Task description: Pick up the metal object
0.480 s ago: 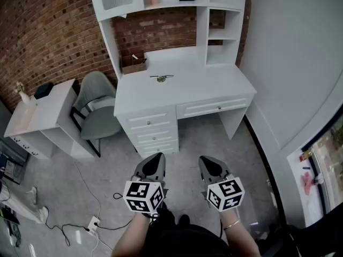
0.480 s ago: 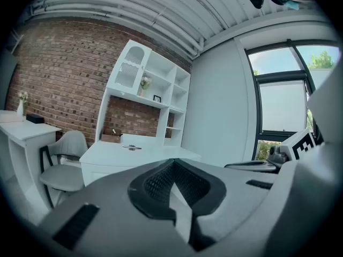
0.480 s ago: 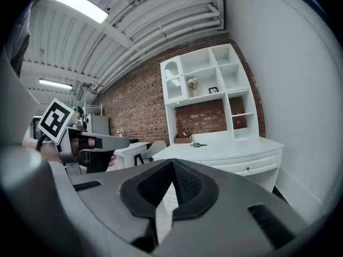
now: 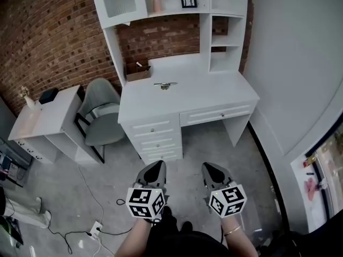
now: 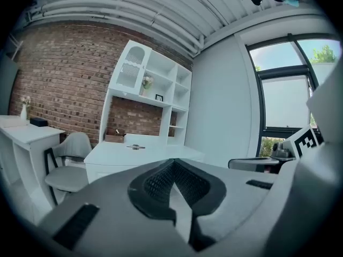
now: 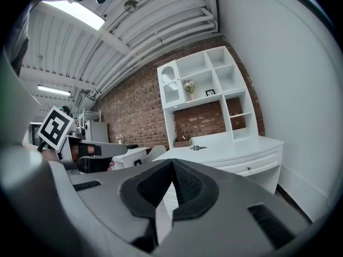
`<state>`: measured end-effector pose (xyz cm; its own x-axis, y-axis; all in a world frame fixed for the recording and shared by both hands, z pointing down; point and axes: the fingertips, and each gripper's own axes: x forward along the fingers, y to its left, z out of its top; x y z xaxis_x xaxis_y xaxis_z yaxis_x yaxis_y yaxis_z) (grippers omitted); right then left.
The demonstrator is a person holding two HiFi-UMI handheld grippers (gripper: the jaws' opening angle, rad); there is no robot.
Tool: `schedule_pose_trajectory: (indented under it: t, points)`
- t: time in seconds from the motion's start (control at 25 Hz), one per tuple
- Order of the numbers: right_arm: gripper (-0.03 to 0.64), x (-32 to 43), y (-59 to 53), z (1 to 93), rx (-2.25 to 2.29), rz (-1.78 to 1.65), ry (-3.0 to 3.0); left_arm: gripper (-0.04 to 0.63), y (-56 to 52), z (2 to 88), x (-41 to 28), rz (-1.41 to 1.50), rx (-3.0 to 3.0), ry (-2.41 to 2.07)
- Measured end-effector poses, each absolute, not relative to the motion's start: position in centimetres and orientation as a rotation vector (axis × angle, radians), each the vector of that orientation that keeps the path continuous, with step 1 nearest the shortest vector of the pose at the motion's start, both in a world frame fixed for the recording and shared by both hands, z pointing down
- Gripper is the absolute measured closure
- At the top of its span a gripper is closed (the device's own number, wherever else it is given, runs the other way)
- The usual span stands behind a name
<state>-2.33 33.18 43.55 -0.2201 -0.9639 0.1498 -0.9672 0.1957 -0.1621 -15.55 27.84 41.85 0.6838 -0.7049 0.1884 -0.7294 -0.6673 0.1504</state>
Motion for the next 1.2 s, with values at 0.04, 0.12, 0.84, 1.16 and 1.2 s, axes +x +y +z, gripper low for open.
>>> schedule_pose_trajectory:
  t: [0.04,0.12,0.84,1.16,1.2]
  points:
    - [0.612,-2.2,33.2,43.6,1.957,0.357,-2.42,0.588,27.7,41.9,-15.4,0.167,2.677,-1.154]
    - [0.612,-1.9,33.1,43.7,1.967,0.37,-2.421,0.588,27.4,41.9,-15.3,0.158,2.662,-1.141]
    - [0.612,0.3,21.3,45.0,1.959,0.459,-2.424,0.586,14.6,44.6,-13.2,0.203,2.598,-1.167]
    - [0.612,1.1,10.7,44.5,1.952,0.487,-2.425,0.584,4.2,45.1,-12.4,0.219,2.572,-1.147]
    - [0.612,1.1,9.5,44.4,1.951,0.489,-2.425,0.584,3.0,45.2,-12.4,0.221,2.571,-1.145]
